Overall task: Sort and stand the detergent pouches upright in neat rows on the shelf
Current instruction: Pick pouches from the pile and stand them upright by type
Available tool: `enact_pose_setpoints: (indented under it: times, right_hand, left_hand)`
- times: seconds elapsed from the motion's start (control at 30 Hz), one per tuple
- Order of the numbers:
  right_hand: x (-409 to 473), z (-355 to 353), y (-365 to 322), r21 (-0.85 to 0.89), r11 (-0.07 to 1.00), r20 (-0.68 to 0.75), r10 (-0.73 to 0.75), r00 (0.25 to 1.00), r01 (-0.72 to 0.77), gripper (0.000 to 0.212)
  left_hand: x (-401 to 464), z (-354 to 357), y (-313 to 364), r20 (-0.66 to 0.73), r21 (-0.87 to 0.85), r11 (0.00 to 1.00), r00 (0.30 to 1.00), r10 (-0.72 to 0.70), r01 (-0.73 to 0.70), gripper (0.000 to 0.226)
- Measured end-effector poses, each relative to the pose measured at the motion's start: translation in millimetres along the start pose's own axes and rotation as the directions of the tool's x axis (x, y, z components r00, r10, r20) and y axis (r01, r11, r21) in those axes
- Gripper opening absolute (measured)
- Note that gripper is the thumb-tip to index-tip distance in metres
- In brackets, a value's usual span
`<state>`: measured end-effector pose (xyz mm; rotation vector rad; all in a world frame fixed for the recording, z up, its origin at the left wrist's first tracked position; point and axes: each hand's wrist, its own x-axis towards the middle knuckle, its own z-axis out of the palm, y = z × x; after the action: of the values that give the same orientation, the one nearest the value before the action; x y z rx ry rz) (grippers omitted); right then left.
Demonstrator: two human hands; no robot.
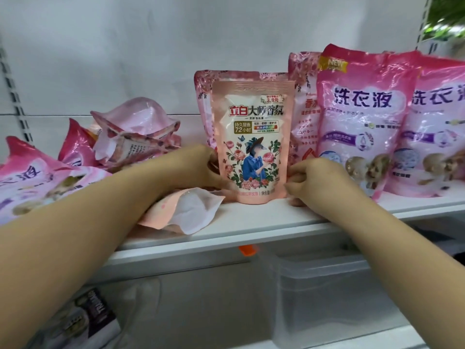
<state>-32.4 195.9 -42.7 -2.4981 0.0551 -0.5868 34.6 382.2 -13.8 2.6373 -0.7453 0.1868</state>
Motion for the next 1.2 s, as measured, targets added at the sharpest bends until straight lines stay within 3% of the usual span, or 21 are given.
enact_pose_setpoints:
  times: [0.17,0.27,0.33,0.4,0.6,0.67,0.77,0.83,0.93,1.03,1.1,1.2]
  right_hand:
    - [-20,-23,-23,-0.030,0.994,-0.074,-0.105,0.992,0.103,0.029]
    - [-25,-26,-44,0.012,0.980,-0.011,-0.198,0.980,0.198,0.027]
    - [-18,-20,-63,0.022,0.964,0.045,-0.266,0.963,0.265,0.028]
    - [-9,-12,-84,0.092,0.950,0.085,-0.306,0.948,0.299,0.034]
    - [27,9,-166,0.157,0.866,0.052,-0.488,0.871,0.475,0.053]
    - [39,15,-190,0.152,0.842,0.047,-0.529,0.847,0.517,0.059]
    - [62,32,-212,0.093,0.863,0.083,-0.504,0.860,0.497,0.072]
    - [71,44,-216,-0.007,0.911,0.166,-0.406,0.898,0.413,0.077]
    - [77,54,-216,-0.162,0.938,0.295,-0.249,0.922,0.306,0.062]
    - [81,61,-215,-0.255,0.905,0.257,-0.275,0.926,0.339,0.031]
    - [82,67,-211,-0.198,0.914,0.187,-0.319,0.929,0.354,0.027]
    - [81,73,-199,0.064,0.952,0.005,-0.300,0.954,0.299,0.025]
  left_hand:
    - [-35,-34,14,-0.149,-0.227,0.973,0.989,0.006,-0.041,0.055]
    - [-63,-54,11,-0.357,-0.061,0.998,0.934,0.011,-0.035,0.060]
    - [-78,-67,-2,-0.510,0.060,0.996,0.860,-0.021,0.060,0.050]
    - [-88,-76,-19,-0.572,0.082,0.986,0.817,-0.075,0.147,0.047]
    - [-125,-56,-57,-0.509,0.149,0.941,0.839,-0.190,0.304,0.068]
    - [-142,-41,-68,-0.506,0.172,0.932,0.841,-0.195,0.320,0.088]
    - [-156,-19,-86,-0.467,0.200,0.922,0.859,-0.207,0.331,0.115]
    - [-159,-8,-95,-0.467,0.203,0.918,0.858,-0.214,0.340,0.100]
    - [-159,0,-99,-0.538,0.192,0.927,0.825,-0.175,0.322,0.084]
    - [-160,4,-101,-0.564,0.180,0.927,0.807,-0.176,0.328,0.086]
    - [-159,6,-103,-0.557,0.189,0.926,0.813,-0.172,0.326,0.087]
    - [-157,3,-106,-0.562,0.185,0.931,0.811,-0.163,0.315,0.089]
